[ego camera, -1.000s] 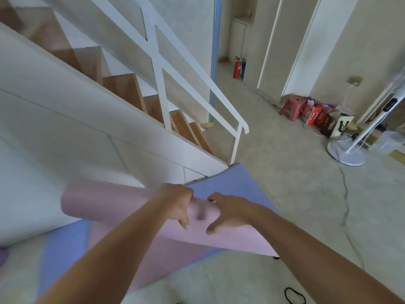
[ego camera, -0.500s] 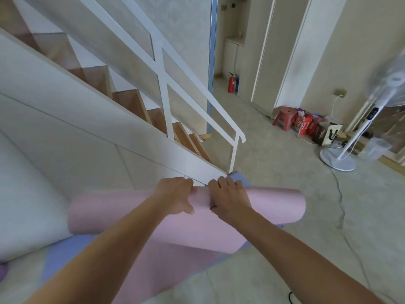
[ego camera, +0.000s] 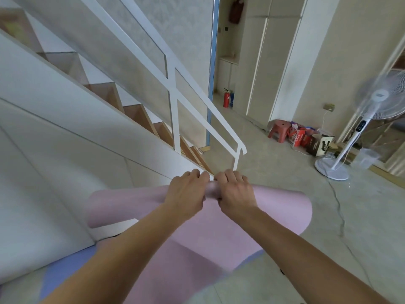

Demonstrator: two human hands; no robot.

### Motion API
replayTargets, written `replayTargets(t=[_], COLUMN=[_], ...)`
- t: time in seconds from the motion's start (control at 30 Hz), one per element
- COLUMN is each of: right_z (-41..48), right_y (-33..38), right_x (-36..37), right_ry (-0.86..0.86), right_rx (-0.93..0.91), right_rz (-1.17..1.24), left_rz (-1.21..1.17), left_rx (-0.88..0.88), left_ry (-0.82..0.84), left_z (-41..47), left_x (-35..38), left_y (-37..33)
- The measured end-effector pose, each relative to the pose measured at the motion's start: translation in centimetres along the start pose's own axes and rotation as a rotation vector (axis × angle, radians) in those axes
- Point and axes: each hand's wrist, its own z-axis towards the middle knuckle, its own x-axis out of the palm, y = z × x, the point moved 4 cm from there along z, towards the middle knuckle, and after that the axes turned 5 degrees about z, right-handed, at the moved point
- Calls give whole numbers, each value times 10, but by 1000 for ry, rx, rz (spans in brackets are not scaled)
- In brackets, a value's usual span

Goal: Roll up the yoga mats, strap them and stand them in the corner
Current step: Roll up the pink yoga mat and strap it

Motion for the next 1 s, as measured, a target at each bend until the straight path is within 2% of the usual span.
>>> replayTargets(t=[0.1,0.23,0.27,0.33,0.4,0.5,0.57,0.63,0.7,0.77,0.83,0.9,0.97,1.0], right_z=[-4,-14,-19,-26,-33,-42,-47,-49,-53,-58,-67,-72,-72,-69], right_y=[2,0,1,1,1,-7,-14,-15,-16,-20,-22,-22,-24,-26], right_x=[-2,4,8,20,27,39,42,41,41,38,39,36,35,37], right_ry=[8,92,163,419,554,668,687,694,672,547,387,311,490,621], right_rx=[-17,-47,-48,1,26,73,117,92,51,31,-10,-20,4,24], right_rz=[8,-33,-36,-39,-26,74,171,205,174,122,-33,-56,84,143], left_rz=[-57,36,62,76,59,85,121,129,108,49,-115,-362,-404,-288], left_rx=[25,86,88,81,74,101,102,95,70,20,-40,-41,-4,18], left_ry=[34,178,235,366,475,470,339,308,386,490,632,815,869,806], left_z=[-2,-7,-8,-11,-14,-20,-26,-31,-29,-21,-14,-14,-18,-21], left_x=[5,20,25,35,47,56,55,55,57,58,59,63,60,57], left_y=[-3,-8,-11,-18,-24,-37,-50,-61,-64,-61,-55,-56,-59,-62])
